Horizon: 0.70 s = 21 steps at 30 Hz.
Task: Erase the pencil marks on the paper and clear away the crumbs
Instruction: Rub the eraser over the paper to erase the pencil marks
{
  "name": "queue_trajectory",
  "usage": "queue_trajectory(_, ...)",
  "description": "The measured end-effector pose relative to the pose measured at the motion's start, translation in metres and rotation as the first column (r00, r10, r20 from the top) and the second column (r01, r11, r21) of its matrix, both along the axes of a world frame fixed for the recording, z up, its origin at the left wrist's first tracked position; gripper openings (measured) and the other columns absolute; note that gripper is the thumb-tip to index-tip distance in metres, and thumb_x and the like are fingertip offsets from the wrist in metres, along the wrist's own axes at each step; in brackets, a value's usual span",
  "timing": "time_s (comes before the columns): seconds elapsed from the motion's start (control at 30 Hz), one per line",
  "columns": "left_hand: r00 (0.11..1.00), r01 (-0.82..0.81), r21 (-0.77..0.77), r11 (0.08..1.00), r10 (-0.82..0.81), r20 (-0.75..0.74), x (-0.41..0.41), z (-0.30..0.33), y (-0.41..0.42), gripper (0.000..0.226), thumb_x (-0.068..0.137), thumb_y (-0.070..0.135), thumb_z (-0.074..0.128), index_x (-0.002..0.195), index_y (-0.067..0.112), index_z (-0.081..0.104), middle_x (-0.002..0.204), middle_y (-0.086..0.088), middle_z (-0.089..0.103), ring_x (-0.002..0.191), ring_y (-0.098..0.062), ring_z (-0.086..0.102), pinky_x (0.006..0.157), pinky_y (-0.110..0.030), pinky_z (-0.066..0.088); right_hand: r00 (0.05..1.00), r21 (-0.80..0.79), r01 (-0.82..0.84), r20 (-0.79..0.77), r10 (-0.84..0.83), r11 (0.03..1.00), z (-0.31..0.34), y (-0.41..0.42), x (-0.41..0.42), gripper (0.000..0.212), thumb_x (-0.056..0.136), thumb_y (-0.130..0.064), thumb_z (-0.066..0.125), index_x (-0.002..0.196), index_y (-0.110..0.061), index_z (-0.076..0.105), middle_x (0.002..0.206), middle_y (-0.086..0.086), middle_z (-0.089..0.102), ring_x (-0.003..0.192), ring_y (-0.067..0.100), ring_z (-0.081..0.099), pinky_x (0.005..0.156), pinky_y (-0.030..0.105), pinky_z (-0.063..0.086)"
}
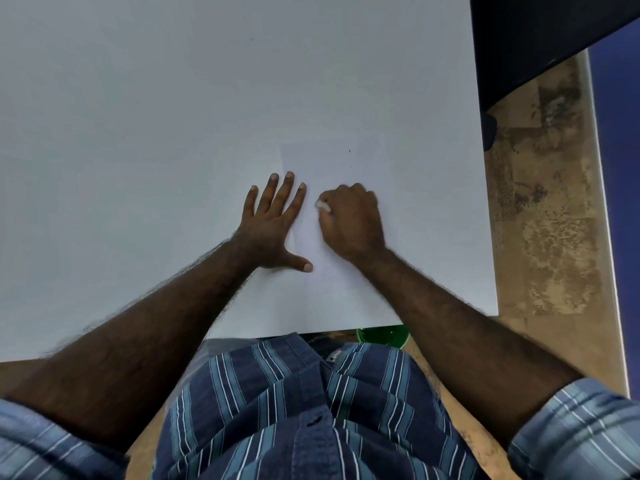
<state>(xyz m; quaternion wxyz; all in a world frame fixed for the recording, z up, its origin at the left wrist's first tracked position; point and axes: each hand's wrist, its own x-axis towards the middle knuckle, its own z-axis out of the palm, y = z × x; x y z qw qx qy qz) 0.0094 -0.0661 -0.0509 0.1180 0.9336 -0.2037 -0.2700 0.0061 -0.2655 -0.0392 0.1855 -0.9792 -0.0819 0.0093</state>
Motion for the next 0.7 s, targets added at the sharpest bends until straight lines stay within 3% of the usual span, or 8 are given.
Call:
queue_trajectory(0.07, 1.000, -0.011, 0.000, 1.000, 0.011, 0.009, -0.001, 0.000, 0.001, 0.157, 0.055, 0.101, 0.057, 0.162, 0.018, -0.022, 0.168, -0.002, -0.032, 0.153, -0.025, -0.033, 0.124, -0.054, -0.016, 0.991, -0.029, -0.135, -0.009, 0.135, 0.990, -0.003, 0.002, -0.009, 0.017, 0.097, -0.026, 0.060, 0.102, -0.020, 0.076, 0.093, 0.000, 0.071, 0.088, 0.028, 0.061, 0.078, 0.042, 0.042)
queue_trajectory(0.1, 1.000, -0.019, -0.002, 1.000, 0.019, 0.010, -0.002, 0.000, 0.002, 0.158, 0.055, 0.101, 0.058, 0.162, 0.016, -0.022, 0.168, -0.001, -0.032, 0.153, -0.025, -0.033, 0.124, -0.052, -0.017, 0.992, -0.045, -0.128, 0.001, 0.128, 0.991, -0.003, -0.001, -0.005, 0.017, 0.096, -0.027, 0.061, 0.102, -0.022, 0.076, 0.092, -0.001, 0.071, 0.088, 0.028, 0.060, 0.077, 0.041, 0.041)
queue_trajectory(0.23, 0.999, -0.029, -0.017, 0.999, 0.029, 0.014, -0.002, 0.001, 0.002, 0.159, 0.054, 0.101, 0.058, 0.161, 0.014, -0.021, 0.168, 0.000, -0.031, 0.154, -0.023, -0.032, 0.125, -0.052, -0.016, 0.986, -0.054, 0.164, 0.014, -0.164, 0.985, -0.002, -0.016, 0.023, 0.018, 0.091, -0.026, 0.059, 0.095, -0.022, 0.076, 0.091, -0.002, 0.072, 0.090, 0.029, 0.060, 0.077, 0.040, 0.039)
queue_trajectory(0.3, 0.999, -0.030, -0.017, 0.999, 0.030, 0.018, -0.002, 0.001, 0.001, 0.159, 0.054, 0.102, 0.058, 0.162, 0.014, -0.021, 0.169, 0.000, -0.030, 0.154, -0.023, -0.032, 0.125, -0.053, -0.015, 0.974, -0.031, 0.227, -0.002, -0.227, 0.973, 0.001, -0.011, 0.028, 0.018, 0.092, -0.026, 0.058, 0.093, -0.019, 0.075, 0.091, 0.000, 0.072, 0.090, 0.030, 0.061, 0.077, 0.040, 0.041)
queue_trajectory(0.5, 0.999, -0.035, -0.022, 0.999, 0.036, 0.023, -0.003, 0.002, 0.002, 0.157, 0.055, 0.100, 0.059, 0.163, 0.015, -0.019, 0.169, -0.002, -0.029, 0.155, -0.024, -0.030, 0.126, -0.052, -0.015, 1.000, -0.027, -0.023, -0.022, 0.022, 0.999, -0.001, 0.024, -0.002, 0.022, 0.096, -0.029, 0.057, 0.101, -0.018, 0.075, 0.093, 0.001, 0.072, 0.089, 0.029, 0.061, 0.077, 0.043, 0.046)
queue_trajectory(0.7, 0.999, -0.037, -0.012, 0.999, 0.037, 0.017, -0.003, 0.005, 0.001, 0.159, 0.054, 0.101, 0.059, 0.161, 0.016, -0.022, 0.168, 0.000, -0.031, 0.154, -0.023, -0.032, 0.125, -0.051, -0.016, 0.967, -0.100, 0.256, 0.021, -0.256, 0.961, -0.001, -0.013, 0.046, 0.016, 0.091, -0.029, 0.060, 0.096, -0.025, 0.075, 0.095, 0.000, 0.071, 0.096, 0.033, 0.061, 0.081, 0.043, 0.042)
